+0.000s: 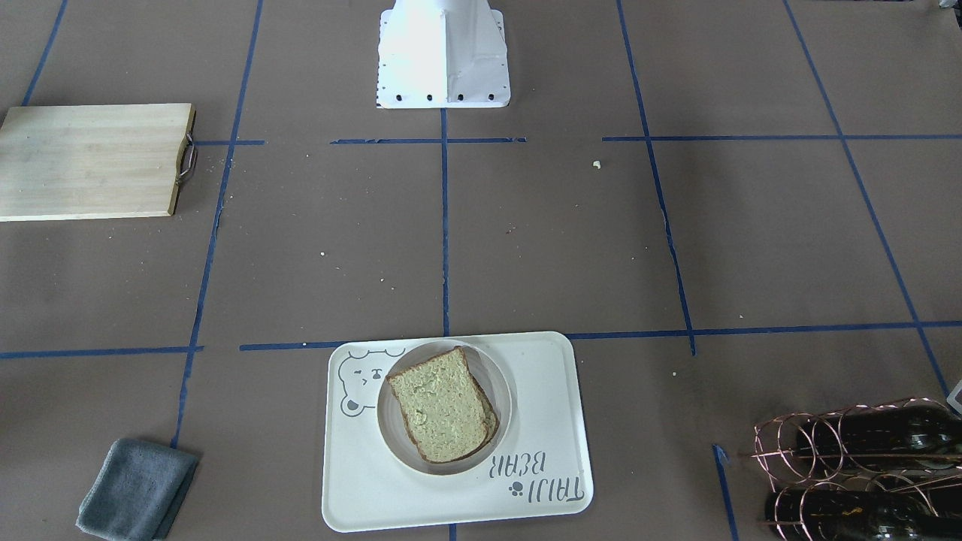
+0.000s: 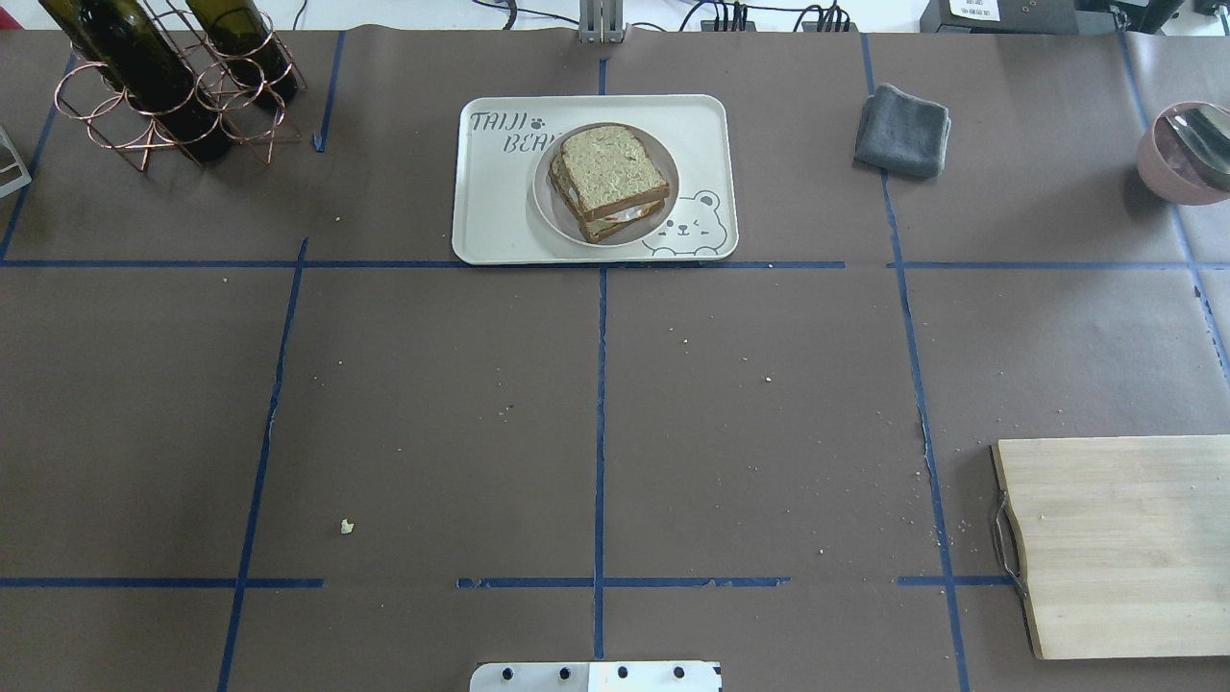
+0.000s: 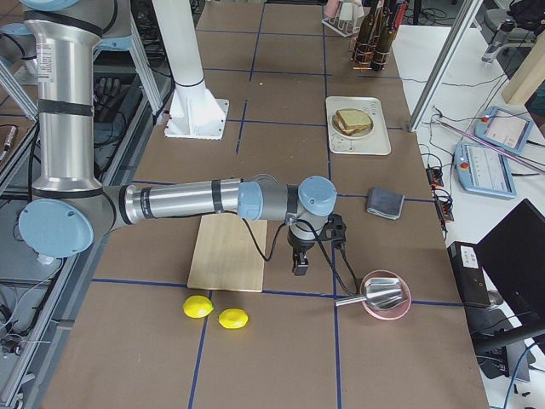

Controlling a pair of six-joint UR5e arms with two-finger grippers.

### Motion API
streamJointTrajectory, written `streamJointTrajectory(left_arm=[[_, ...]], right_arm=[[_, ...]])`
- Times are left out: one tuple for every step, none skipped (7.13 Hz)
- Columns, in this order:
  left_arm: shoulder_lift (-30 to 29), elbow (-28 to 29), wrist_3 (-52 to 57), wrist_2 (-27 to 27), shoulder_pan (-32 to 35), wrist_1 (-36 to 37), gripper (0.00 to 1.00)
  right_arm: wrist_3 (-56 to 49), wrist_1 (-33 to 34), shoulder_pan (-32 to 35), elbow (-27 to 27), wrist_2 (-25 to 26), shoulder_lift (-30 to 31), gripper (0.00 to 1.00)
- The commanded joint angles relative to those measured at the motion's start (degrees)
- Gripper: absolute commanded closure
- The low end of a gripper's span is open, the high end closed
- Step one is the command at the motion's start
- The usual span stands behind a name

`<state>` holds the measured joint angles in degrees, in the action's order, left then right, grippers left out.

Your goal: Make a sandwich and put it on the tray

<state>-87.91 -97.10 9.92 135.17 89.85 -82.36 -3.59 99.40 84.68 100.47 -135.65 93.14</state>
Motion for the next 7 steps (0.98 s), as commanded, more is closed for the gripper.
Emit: streamJointTrajectory(left_arm=[[0.1,-0.1,0.0,0.0,0.1,0.0,0.0],[0.1,0.0,-0.1,0.1,0.1,0.0,0.0],[-0.2,0.4,-0.1,0.1,0.1,0.0,0.0],[-0.3,0.9,0.0,0.1,0.1,0.0,0.0],[-0.4,0.7,0.0,0.0,0.1,0.1,0.0],[-0.7,0.7,0.0,0.0,0.1,0.4,0.0],[-0.8,0.8,0.0,-0.1,0.1,0.5,0.0]], right_arm=[[0.2,0.0,0.0,-0.4,0.1,0.6,0.0],[0.2,0.0,0.1,-0.5,0.2,0.6,0.0],[0.2,0.0,0.1,-0.5,0.2,0.4,0.0],[0.1,0.0,0.1,-0.5,0.3,0.1,0.0],[0.2,0.0,0.1,-0.5,0.7,0.1,0.0],[0.2,0.1,0.1,-0.5,0.7,0.3,0.0],[0.2,0.1,0.1,-0.5,0.7,0.3,0.0]])
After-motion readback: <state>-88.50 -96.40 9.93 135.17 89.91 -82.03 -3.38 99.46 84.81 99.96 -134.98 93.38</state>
